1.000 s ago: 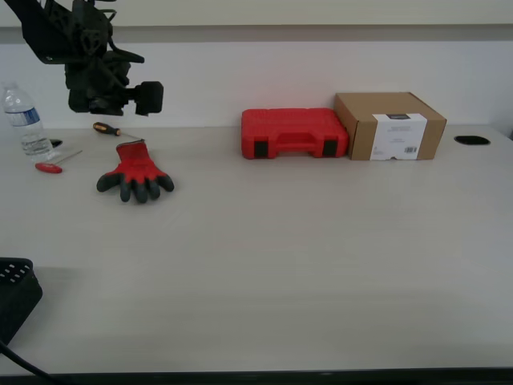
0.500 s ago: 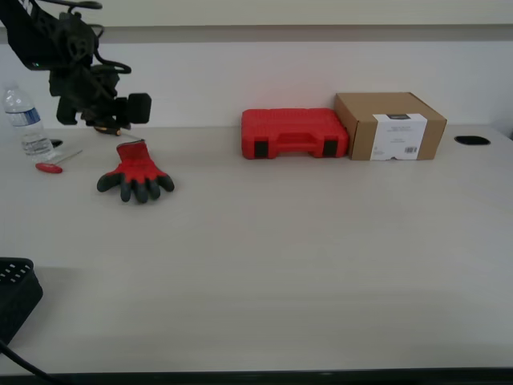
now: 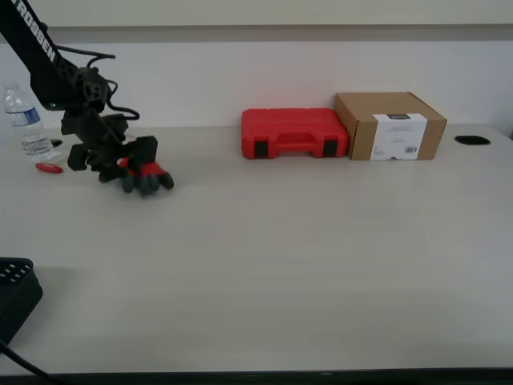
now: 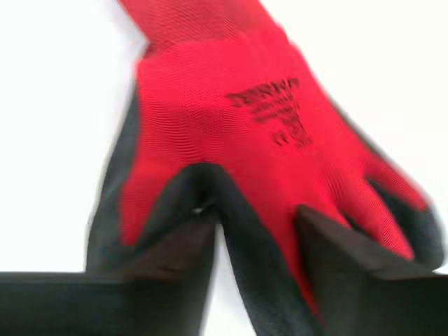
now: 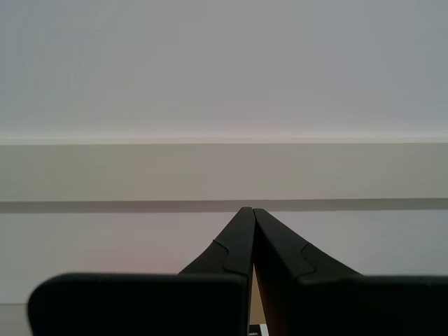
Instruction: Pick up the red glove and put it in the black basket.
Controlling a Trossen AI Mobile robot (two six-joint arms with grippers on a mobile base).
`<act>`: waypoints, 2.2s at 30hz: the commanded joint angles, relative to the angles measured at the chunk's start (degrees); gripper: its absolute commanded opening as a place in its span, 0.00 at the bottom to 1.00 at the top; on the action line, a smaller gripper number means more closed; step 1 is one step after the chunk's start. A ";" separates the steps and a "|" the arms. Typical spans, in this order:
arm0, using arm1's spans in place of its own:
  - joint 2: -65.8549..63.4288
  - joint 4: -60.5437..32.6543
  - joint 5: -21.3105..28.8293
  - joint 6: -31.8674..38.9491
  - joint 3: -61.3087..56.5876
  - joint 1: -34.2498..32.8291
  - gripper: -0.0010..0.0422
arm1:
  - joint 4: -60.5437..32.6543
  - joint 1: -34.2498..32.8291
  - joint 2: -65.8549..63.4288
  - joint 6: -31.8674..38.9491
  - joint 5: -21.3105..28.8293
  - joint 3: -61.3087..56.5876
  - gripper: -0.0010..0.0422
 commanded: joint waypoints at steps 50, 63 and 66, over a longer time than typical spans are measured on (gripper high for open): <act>0.02 -0.02 0.00 0.15 0.11 -0.02 0.02 | -2.19 -0.90 10.12 -4.35 2.69 -0.72 0.02; 0.02 -0.24 0.00 0.15 0.11 -0.02 0.02 | -8.52 -2.62 -9.44 -3.96 3.50 -5.79 0.02; 0.02 -1.16 0.00 0.15 0.11 0.00 0.02 | -9.20 -2.75 -14.43 -3.37 2.03 -7.50 0.02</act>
